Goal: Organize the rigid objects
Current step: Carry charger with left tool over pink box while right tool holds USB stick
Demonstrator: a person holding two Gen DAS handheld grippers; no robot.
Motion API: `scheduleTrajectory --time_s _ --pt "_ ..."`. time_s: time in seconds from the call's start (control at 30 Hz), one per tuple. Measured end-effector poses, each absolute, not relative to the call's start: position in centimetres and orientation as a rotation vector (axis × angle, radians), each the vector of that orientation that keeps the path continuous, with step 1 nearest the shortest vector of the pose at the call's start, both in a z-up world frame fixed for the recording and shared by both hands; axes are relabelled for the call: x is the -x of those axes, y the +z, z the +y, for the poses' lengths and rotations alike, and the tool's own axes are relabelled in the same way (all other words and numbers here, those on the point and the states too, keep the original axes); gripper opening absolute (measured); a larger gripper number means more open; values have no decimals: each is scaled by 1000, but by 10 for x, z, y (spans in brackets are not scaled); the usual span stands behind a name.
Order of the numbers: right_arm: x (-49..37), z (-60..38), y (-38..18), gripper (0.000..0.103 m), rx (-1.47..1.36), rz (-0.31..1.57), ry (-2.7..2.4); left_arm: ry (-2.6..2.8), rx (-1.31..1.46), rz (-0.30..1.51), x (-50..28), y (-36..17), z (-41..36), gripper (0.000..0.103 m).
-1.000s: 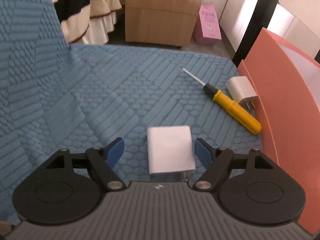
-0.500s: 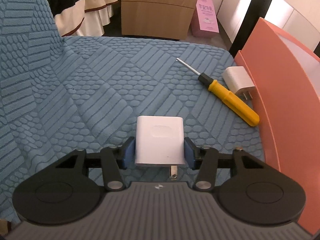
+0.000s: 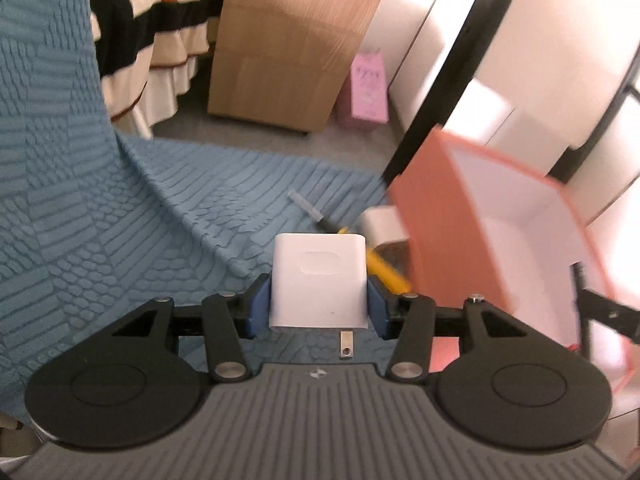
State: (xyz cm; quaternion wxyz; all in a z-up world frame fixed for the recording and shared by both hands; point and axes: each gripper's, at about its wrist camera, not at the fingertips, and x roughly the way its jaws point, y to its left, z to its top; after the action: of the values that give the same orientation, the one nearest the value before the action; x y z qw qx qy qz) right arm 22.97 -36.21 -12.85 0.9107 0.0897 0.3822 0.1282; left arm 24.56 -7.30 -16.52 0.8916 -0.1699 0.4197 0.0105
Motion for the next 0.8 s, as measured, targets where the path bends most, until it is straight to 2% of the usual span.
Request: scheduleTrajectory --time_s 0.37,0.6,0.8 --pt "-228 -375 -128 26 -183 781 261 -37 388 827 -236 -140 -101 56" --pt "-230 -384 -134 26 -170 800 248 -158 378 808 -237 -124 -148 56" --pt "-232 -394 -147 27 -168 843 228 -255 328 826 -244 -131 -190 56"
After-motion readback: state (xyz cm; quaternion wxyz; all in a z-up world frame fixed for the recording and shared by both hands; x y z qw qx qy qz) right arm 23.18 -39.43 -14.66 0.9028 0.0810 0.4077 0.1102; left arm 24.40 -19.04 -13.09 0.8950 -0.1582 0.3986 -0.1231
